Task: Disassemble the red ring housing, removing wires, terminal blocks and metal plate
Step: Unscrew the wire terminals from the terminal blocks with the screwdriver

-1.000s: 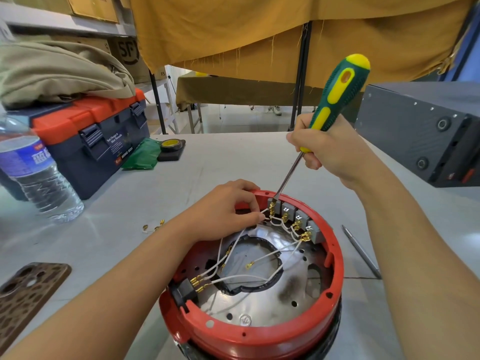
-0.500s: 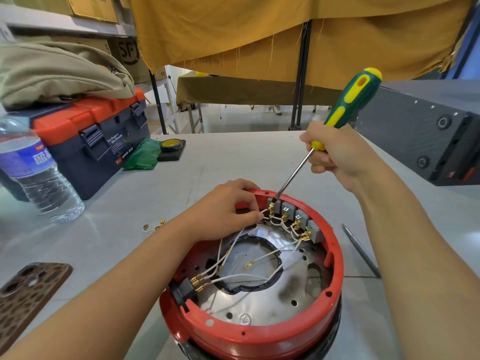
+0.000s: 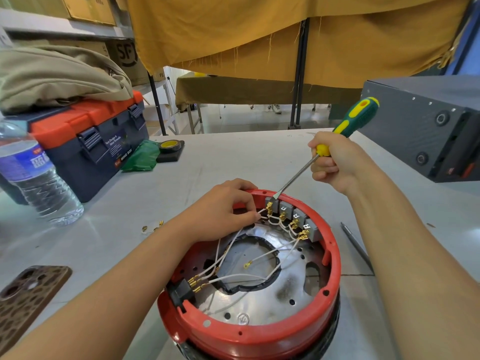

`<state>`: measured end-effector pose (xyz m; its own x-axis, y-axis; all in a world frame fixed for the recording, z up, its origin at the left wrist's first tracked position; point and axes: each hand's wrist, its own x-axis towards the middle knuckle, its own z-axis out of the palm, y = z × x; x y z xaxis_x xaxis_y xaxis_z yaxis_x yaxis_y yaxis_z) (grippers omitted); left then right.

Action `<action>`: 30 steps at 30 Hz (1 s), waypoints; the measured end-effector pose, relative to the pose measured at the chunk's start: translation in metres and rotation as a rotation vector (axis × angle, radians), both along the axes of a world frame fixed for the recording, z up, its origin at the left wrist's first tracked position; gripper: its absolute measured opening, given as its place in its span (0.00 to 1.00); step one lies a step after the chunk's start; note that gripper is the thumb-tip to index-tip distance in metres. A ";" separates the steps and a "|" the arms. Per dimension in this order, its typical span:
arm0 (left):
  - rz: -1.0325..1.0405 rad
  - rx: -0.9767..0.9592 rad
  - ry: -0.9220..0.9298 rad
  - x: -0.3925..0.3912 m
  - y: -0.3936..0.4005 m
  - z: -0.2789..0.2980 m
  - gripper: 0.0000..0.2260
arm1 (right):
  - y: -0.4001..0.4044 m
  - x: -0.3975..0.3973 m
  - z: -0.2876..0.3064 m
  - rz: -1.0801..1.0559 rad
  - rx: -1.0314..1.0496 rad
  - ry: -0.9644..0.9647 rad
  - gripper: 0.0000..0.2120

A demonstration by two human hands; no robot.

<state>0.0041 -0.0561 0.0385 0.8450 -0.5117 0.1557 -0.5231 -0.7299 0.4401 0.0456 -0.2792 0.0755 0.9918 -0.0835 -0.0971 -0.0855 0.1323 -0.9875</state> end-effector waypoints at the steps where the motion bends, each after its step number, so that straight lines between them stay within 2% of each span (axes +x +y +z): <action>1: -0.001 0.001 -0.001 0.000 0.000 0.000 0.06 | -0.001 0.001 -0.002 -0.004 0.015 0.012 0.13; 14: 0.005 0.007 0.000 0.000 0.000 -0.001 0.05 | -0.002 0.004 -0.011 -0.026 0.150 0.084 0.13; 24: 0.003 -0.005 -0.007 0.000 0.000 -0.001 0.06 | -0.001 0.000 -0.001 0.054 -0.031 -0.164 0.15; 30: 0.001 -0.014 -0.008 0.001 0.000 -0.001 0.06 | -0.001 0.001 -0.003 0.067 -0.012 -0.182 0.15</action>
<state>0.0046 -0.0563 0.0376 0.8444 -0.5083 0.1695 -0.5256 -0.7245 0.4459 0.0469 -0.2806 0.0722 0.9962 -0.0173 0.0852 0.0866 0.1209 -0.9889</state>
